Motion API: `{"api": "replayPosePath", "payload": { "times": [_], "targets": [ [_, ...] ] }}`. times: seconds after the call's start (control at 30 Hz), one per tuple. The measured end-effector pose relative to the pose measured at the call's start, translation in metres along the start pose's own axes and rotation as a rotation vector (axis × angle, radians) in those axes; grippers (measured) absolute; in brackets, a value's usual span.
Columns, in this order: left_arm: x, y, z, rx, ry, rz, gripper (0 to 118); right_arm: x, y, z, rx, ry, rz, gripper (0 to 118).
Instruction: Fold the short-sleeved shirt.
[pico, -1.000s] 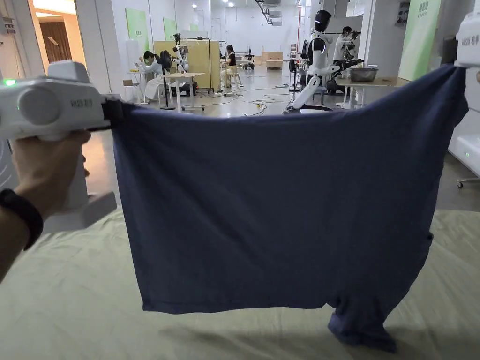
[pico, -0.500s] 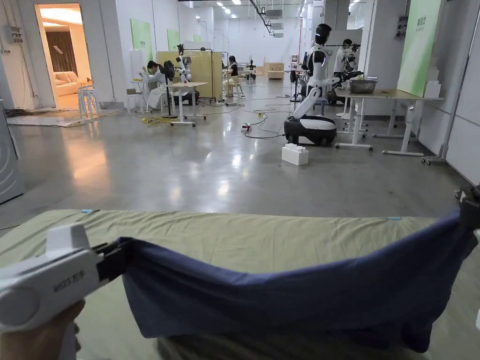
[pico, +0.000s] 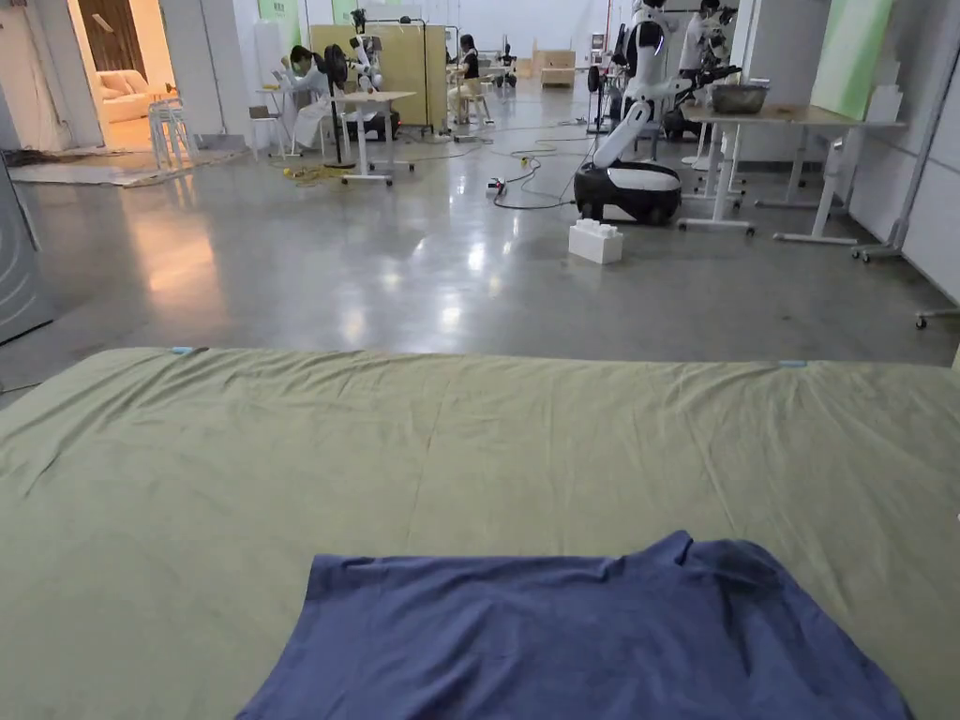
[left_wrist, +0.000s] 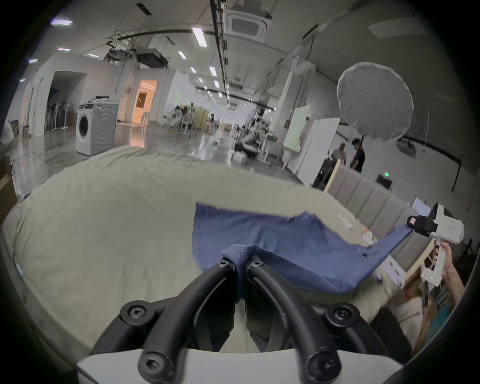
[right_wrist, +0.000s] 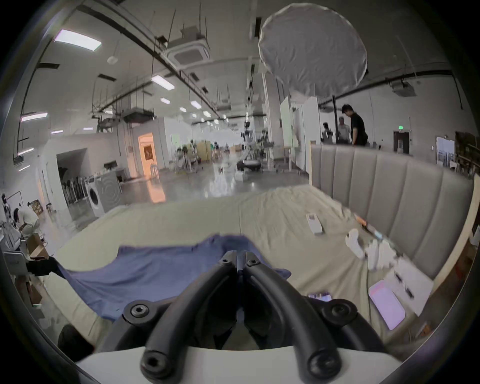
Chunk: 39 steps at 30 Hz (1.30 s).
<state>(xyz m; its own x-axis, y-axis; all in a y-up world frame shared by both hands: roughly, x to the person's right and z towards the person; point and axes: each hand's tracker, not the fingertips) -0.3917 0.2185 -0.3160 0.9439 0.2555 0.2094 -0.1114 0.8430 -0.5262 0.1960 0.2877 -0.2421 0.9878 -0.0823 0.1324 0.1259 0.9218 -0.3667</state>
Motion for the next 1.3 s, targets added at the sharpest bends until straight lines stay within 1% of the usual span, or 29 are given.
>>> {"api": "replayPosePath", "payload": {
  "times": [0.03,0.07,0.1,0.17,0.2,0.27,0.3,0.37,0.43,0.47,0.5,0.53,0.57,0.6,0.63,0.67,0.7,0.73,0.8,0.83,0.9,0.97,1.0,1.07,1.13,1.23,1.27,1.3],
  "targets": [
    [0.002,-0.011,0.001,-0.01,0.011,-0.005,7,0.002,-0.013,0.001,-0.056,0.02,-0.005,3],
    [-0.003,-0.02,0.001,-0.033,-0.005,0.003,7,0.002,-0.025,0.002,-0.068,-0.026,0.018,3],
    [-0.008,-0.027,0.0,-0.072,-0.029,0.008,7,0.005,-0.036,0.001,-0.129,-0.018,0.033,3],
    [-0.007,-0.039,-0.001,-0.114,-0.013,0.004,7,0.011,-0.056,-0.001,-0.196,-0.019,0.009,3],
    [-0.01,-0.045,-0.003,-0.153,-0.016,-0.003,7,0.012,-0.066,-0.002,-0.243,-0.015,0.016,3],
    [-0.015,-0.053,-0.006,-0.191,-0.007,-0.012,7,0.015,-0.079,-0.001,-0.292,-0.025,0.077,3],
    [-0.014,-0.058,-0.008,-0.225,0.001,-0.004,7,0.016,-0.084,-0.003,-0.319,-0.02,0.088,3],
    [-0.017,-0.062,-0.011,-0.237,0.015,-0.007,7,0.019,-0.091,-0.007,-0.371,-0.008,0.106,3],
    [-0.017,-0.064,-0.012,-0.255,0.024,-0.002,7,0.033,-0.105,-0.014,-0.408,-0.012,0.124,3],
    [-0.017,-0.064,-0.014,-0.261,0.023,0.003,7,0.036,-0.108,-0.017,-0.437,-0.013,0.115,3],
    [-0.017,-0.065,-0.015,-0.281,0.03,0.004,10,0.039,-0.112,-0.019,-0.421,-0.011,0.106,3],
    [-0.017,-0.067,-0.016,-0.287,0.039,0.001,19,0.041,-0.117,-0.02,-0.429,-0.008,0.1,4],
    [-0.019,-0.07,-0.016,-0.3,0.068,-0.007,43,0.044,-0.12,-0.025,-0.447,-0.006,0.093,17],
    [-0.02,-0.073,-0.016,-0.308,0.12,-0.016,65,0.048,-0.124,-0.028,-0.467,-0.013,0.093,46],
    [-0.022,-0.075,-0.015,-0.32,0.145,-0.012,80,0.052,-0.127,-0.031,-0.481,-0.016,0.09,77],
    [-0.025,-0.076,-0.012,-0.316,0.143,-0.001,87,0.053,-0.13,-0.03,-0.494,-0.014,0.084,91],
    [-0.031,-0.076,-0.007,-0.305,0.144,0.015,87,0.057,-0.131,-0.029,-0.506,-0.012,0.08,90],
    [-0.032,-0.074,0.001,-0.275,0.148,0.026,87,0.059,-0.13,-0.025,-0.488,-0.017,0.079,88],
    [-0.025,-0.06,0.022,-0.197,0.209,0.014,87,0.055,-0.118,-0.012,-0.423,-0.059,0.08,82],
    [-0.021,-0.051,0.032,-0.147,0.228,-0.007,86,0.053,-0.111,-0.007,-0.392,-0.061,0.07,83],
    [-0.001,-0.028,0.056,-0.019,0.237,-0.065,87,0.044,-0.092,0.008,-0.292,-0.022,0.052,83],
    [0.022,-0.005,0.079,0.115,0.251,-0.12,87,0.022,-0.067,0.026,-0.181,-0.002,0.054,83],
    [0.035,0.005,0.088,0.186,0.261,-0.141,87,0.012,-0.056,0.035,-0.102,0.01,0.068,83],
    [0.062,0.024,0.105,0.288,0.263,-0.167,86,-0.013,-0.036,0.05,0.032,0.029,0.1,88],
    [0.088,0.036,0.116,0.373,0.252,-0.199,86,-0.033,-0.021,0.057,0.118,0.07,0.14,88],
    [0.118,0.046,0.125,0.458,0.222,-0.265,85,-0.06,-0.001,0.065,0.209,0.075,0.185,88],
    [0.126,0.045,0.127,0.484,0.226,-0.292,80,-0.067,0.003,0.069,0.243,0.08,0.196,88],
    [0.135,0.044,0.131,0.52,0.228,-0.323,70,-0.073,0.006,0.073,0.28,0.086,0.215,87]
  ]
}}
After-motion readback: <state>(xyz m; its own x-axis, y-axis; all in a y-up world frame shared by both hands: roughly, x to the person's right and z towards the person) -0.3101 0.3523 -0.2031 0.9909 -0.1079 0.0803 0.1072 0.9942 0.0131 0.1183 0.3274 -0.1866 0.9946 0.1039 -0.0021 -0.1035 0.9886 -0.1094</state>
